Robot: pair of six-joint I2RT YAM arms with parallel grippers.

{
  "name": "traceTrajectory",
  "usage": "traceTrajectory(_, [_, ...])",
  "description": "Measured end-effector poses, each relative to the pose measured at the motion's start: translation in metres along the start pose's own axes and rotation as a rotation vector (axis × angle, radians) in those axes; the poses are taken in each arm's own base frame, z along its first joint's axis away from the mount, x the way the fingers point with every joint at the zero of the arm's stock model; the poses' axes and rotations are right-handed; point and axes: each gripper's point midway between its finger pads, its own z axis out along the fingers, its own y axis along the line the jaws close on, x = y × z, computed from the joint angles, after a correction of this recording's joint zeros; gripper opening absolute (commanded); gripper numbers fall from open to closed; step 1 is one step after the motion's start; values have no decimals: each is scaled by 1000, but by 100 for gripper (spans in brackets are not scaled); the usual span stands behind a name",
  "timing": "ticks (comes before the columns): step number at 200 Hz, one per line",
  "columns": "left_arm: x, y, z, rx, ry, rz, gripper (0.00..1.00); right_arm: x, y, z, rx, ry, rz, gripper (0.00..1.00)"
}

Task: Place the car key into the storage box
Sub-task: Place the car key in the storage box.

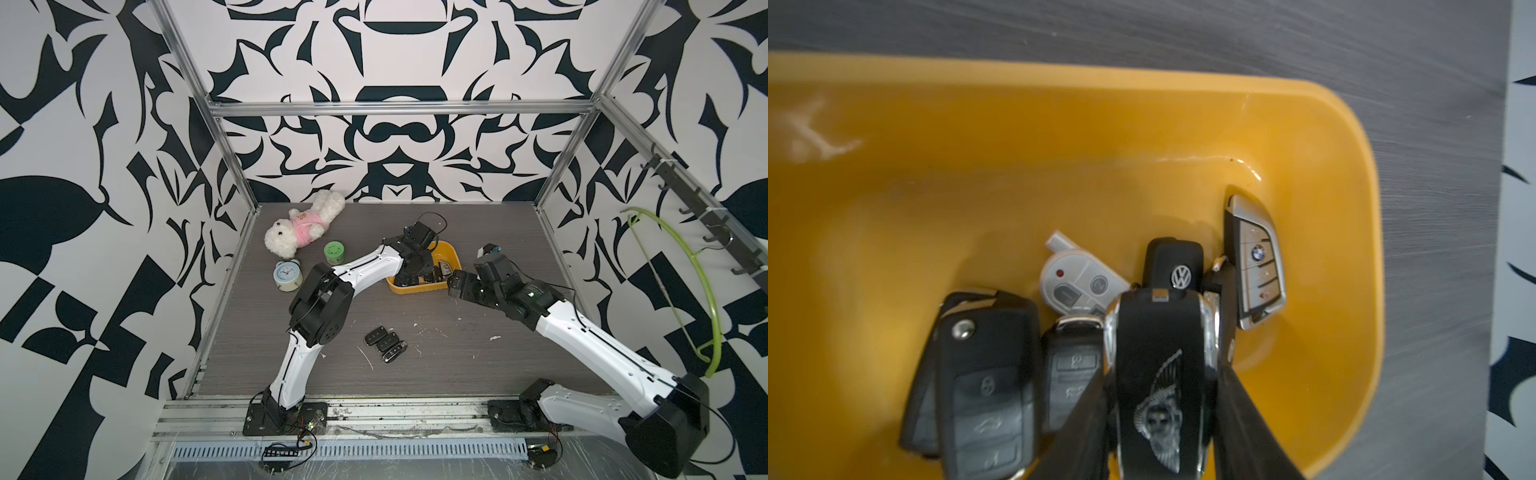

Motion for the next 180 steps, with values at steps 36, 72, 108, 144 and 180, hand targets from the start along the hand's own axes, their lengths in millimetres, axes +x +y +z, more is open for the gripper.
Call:
traceTrajectory(36, [6,10,7,-43,17,-12,3,0,0,0,0,0,-13,100])
traceTrajectory(72, [9,14,12,-62,30,-21,38,0,0,0,0,0,-14,100])
traceTrajectory(108, [9,12,15,-60,37,-39,67,0,0,0,0,0,-14,100])
traceTrajectory(144, [9,8,13,-47,46,-41,72,0,0,0,-1,0,-16,100])
traceTrajectory(180, [6,4,9,-33,41,-40,73,0,2,0,-12,2,-40,100])
